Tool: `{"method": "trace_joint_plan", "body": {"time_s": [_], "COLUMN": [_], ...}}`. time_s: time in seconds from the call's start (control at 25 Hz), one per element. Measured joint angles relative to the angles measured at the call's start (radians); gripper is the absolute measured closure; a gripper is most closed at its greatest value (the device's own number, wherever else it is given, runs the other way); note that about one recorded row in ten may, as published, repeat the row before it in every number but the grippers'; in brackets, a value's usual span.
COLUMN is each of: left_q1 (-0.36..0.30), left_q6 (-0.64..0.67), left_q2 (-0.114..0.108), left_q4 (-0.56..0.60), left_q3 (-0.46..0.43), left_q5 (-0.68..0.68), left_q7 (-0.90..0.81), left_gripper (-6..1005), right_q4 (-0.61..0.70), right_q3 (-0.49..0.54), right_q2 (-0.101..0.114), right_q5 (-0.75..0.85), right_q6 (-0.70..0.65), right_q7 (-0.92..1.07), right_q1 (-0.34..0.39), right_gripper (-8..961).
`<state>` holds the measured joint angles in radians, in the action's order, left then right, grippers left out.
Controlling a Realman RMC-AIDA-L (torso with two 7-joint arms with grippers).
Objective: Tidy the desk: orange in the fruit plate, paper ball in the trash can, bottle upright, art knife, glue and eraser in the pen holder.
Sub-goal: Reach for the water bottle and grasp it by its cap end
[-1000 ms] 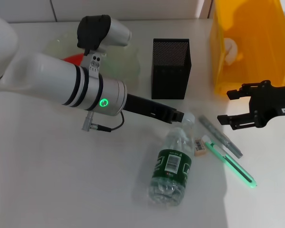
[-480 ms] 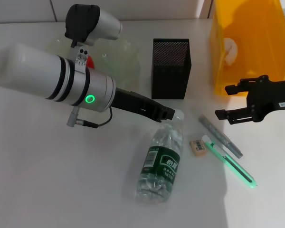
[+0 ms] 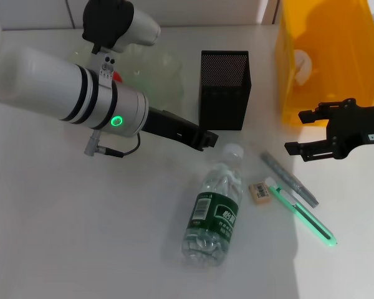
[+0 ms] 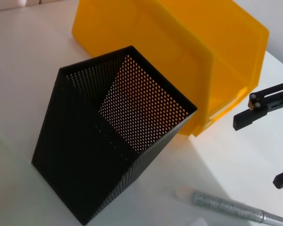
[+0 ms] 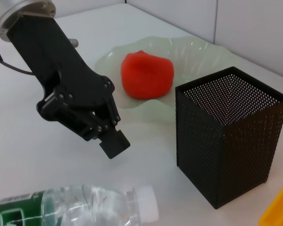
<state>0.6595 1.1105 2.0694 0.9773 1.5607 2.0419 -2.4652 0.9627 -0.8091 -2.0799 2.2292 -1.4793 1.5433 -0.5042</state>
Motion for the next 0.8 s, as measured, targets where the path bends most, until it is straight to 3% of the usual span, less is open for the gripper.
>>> {"method": "trace_joint_plan", "body": {"time_s": [0.24,0.8], "left_q1": [0.011,0.043], "left_q6": [0.014,-0.014], "left_q2": [-0.001,0.011], "left_q4": [0.025,0.085], "left_q3": [-0.047,0.081], "left_q5": [0.007,0.04], "left_q7": [-0.022,-0.038], "left_gripper": [992,602], "right_q4": [-0.009,0.011], "right_q3": [0.0,0.001], "right_q2": [-0.002,-0.003], "right_q5": [-0.002,-0.005], "right_q6": [0.029,0.03], "right_q7": [0.0,0.002], "right_q1": [0.011,0.015], "right_gripper": [167,166]}}
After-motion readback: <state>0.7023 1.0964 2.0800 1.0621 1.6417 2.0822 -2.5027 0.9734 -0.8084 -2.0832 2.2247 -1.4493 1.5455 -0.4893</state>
